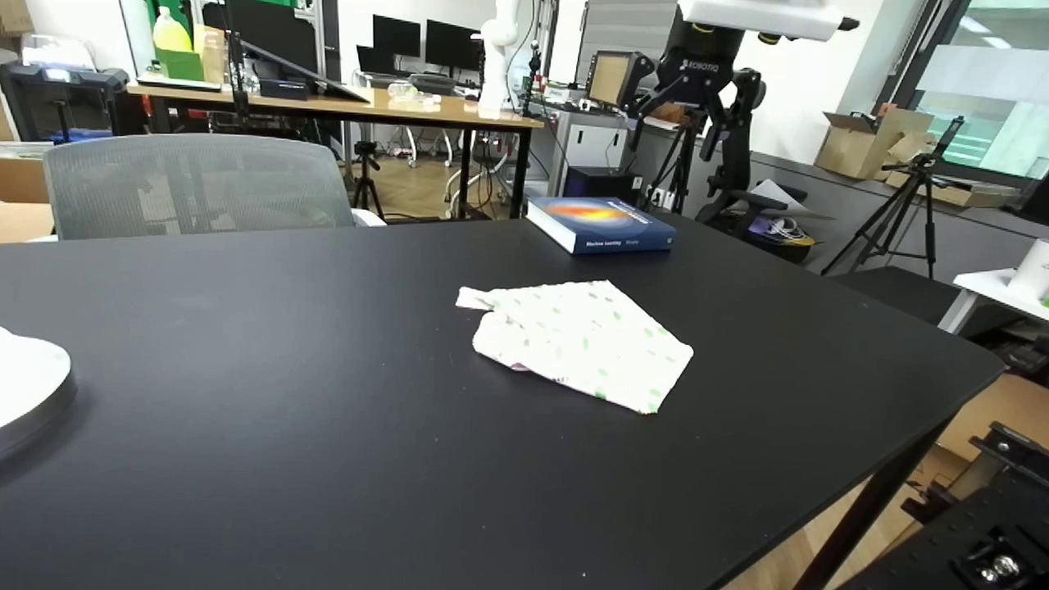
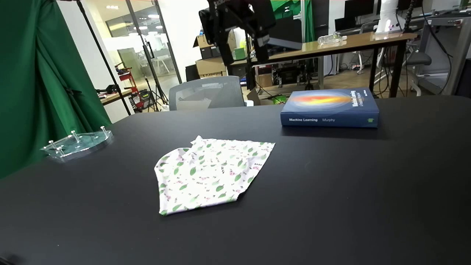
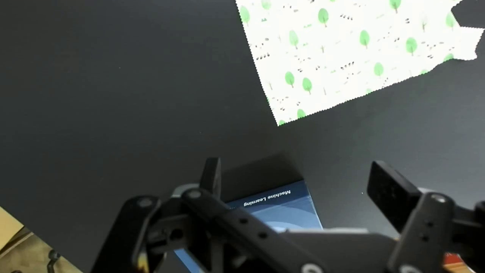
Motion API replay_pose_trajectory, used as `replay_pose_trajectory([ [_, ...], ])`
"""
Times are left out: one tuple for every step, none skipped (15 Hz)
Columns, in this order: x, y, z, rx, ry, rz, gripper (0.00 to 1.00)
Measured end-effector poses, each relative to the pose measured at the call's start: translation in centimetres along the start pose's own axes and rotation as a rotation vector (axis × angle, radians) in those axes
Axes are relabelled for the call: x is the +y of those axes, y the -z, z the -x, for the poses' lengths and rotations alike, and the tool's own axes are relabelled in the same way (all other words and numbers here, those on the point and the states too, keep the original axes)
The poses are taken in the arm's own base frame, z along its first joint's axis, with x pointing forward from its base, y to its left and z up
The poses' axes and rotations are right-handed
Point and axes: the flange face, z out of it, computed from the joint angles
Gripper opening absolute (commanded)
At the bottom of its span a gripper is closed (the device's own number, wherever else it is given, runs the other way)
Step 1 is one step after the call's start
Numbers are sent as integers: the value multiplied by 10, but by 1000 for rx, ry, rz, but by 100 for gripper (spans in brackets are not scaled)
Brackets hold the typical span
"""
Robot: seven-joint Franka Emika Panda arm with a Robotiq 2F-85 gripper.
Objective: Fold the white cloth one time over
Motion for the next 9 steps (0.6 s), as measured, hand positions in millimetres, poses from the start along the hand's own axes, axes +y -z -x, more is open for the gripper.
replay_pose_trajectory([
  [1, -1, 0, -4, 0, 6, 100],
  [2, -4, 1, -11, 3, 14, 100],
  [3, -9, 2, -21, 6, 21, 100],
  [3, -16, 3, -33, 9, 27, 100],
  [2, -25, 3, -47, 11, 32, 100],
  [0, -34, 3, -61, 13, 37, 100],
  [-2, -45, 3, -76, 13, 42, 100],
  [-6, -55, 1, -89, 11, 48, 100],
  [-10, -67, -1, -102, 8, 55, 100],
])
